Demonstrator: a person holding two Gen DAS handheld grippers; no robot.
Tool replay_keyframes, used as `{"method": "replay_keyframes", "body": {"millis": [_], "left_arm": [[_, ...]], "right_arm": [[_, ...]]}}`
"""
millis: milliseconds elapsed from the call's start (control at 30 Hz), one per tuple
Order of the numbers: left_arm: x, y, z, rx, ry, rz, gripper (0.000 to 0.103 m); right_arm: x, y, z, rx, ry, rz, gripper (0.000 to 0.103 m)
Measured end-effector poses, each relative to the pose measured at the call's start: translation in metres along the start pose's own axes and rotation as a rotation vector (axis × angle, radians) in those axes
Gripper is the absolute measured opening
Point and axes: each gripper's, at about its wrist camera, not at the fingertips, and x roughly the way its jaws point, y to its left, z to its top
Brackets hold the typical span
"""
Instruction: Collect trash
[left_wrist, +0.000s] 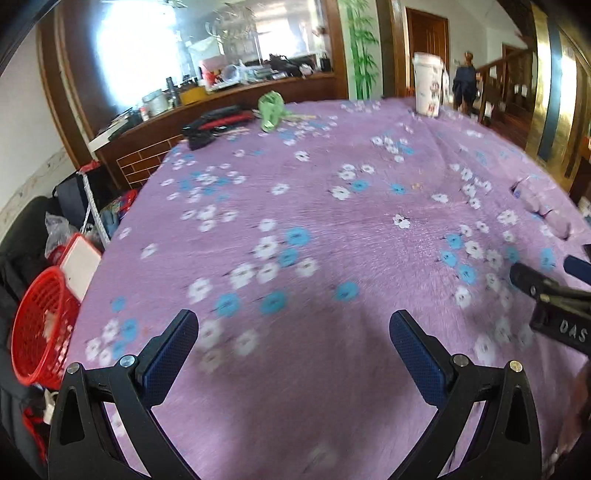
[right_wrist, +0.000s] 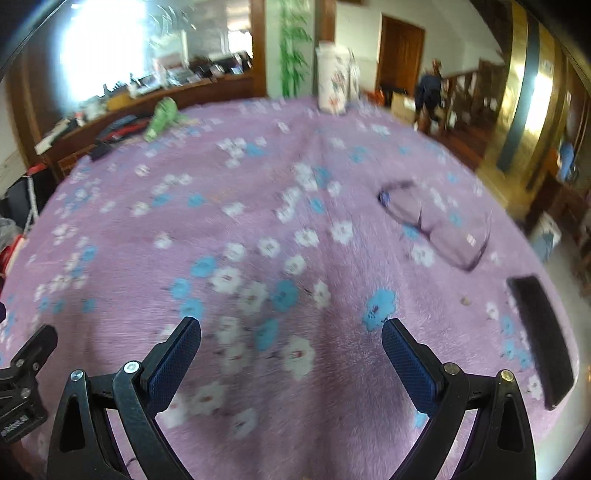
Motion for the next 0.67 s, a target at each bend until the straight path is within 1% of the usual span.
{"method": "replay_keyframes", "body": {"millis": [100, 167, 300, 333, 400, 500, 667], "left_arm": [[0.024, -0.015, 0.002, 0.023, 0.055, -0.021, 0.103], [0.036, -0.018, 0.005, 0.034, 0.093, -0.032, 0.103], [0.053, -0.015, 0.011, 0.023, 0.145, -0.069, 0.103], [0.057, -0.011, 0.011, -0.002, 0.154, -0.11, 0.103], [0.062, -0.005, 0.012, -0.038, 0.178, -0.16, 0.103], [0.064, -0.005, 0.012, -0.049, 0.156, -0.163, 0.103], [0.064, -0.005, 0.012, -0.053, 0.157, -0.16, 0.103]], "right_arm": [[0.015, -0.002, 0.0, 0.009, 0.037, 0.026, 0.1], [0.022, 0.001, 0.004, -0.018, 0.064, 0.031, 0.1], [0.028, 0.006, 0.009, -0.051, 0.069, 0.0, 0.102], [0.03, 0.007, 0.01, -0.054, 0.074, 0.001, 0.102], [0.036, 0.006, 0.011, -0.046, 0.095, 0.011, 0.102], [0.039, 0.005, 0.013, -0.03, 0.096, 0.022, 0.102], [0.04, 0.006, 0.013, -0.028, 0.09, 0.018, 0.103]]}}
